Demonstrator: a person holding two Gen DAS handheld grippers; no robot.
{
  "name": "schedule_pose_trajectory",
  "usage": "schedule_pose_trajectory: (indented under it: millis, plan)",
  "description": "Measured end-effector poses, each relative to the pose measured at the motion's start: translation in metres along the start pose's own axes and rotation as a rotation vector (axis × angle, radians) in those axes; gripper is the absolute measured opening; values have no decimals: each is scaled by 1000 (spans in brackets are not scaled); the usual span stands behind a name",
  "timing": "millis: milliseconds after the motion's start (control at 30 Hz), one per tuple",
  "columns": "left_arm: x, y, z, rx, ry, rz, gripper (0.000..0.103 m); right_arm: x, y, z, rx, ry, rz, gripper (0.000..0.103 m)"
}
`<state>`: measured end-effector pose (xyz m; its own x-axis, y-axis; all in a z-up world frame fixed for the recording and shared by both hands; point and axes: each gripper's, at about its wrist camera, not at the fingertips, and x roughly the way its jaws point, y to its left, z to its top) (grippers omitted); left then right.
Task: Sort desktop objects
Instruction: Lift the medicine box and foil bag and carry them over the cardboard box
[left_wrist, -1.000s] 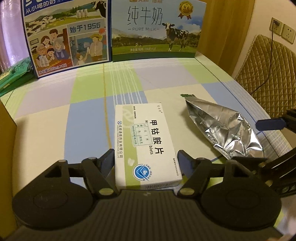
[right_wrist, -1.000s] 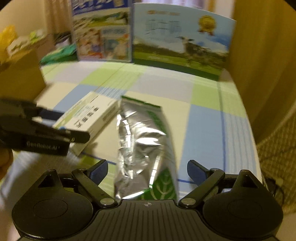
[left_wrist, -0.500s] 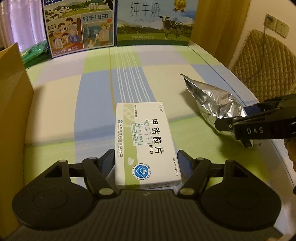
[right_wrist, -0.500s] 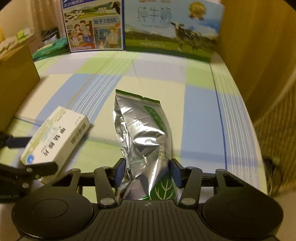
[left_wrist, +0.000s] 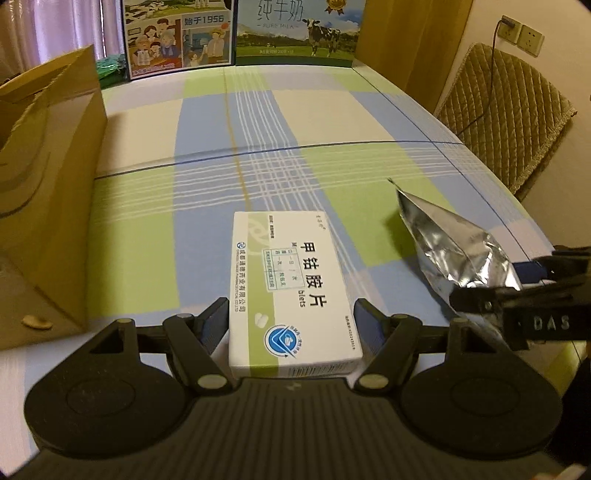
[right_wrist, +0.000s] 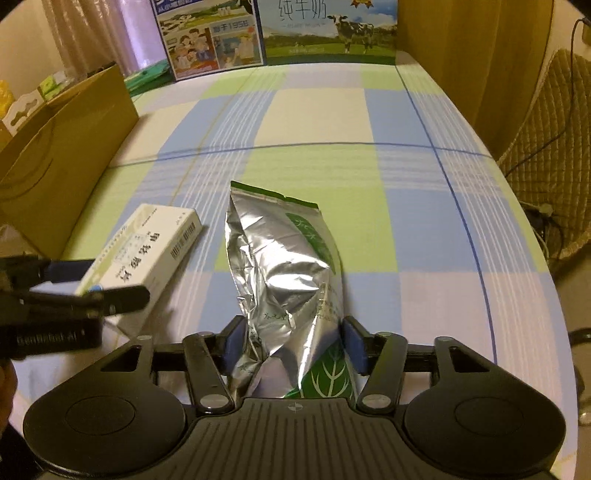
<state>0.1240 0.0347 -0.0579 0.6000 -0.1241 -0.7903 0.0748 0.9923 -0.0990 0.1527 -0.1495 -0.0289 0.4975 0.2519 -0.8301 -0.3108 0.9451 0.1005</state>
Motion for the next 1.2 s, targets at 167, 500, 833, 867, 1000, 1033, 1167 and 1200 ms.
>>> schedule_pose_trajectory:
  millis: [167, 500, 833, 867, 1000, 1033, 1167, 1200]
  plan:
    - [1, 0, 2, 1, -10, 9, 72, 7, 4, 0, -65, -30, -28, 78]
    - [18, -4, 5, 26, 8, 22, 75, 30, 4, -3, -159, -30, -10, 81]
    - [26, -6, 4, 40, 22, 29, 75, 36, 5, -1, -149, -42, -3, 77]
    - [26, -7, 4, 43, 22, 32, 75, 35, 5, -1, -151, -45, -2, 75]
    - [27, -7, 4, 50, 27, 36, 75, 34, 6, -2, -147, -51, -9, 71]
    - [27, -7, 4, 52, 29, 36, 75, 34, 6, -2, -145, -52, -10, 70]
    - [29, -8, 6, 71, 39, 41, 73, 34, 8, -3, -148, -63, -14, 69]
    - [29, -8, 6, 77, 41, 44, 72, 34, 8, -3, -147, -66, -15, 67]
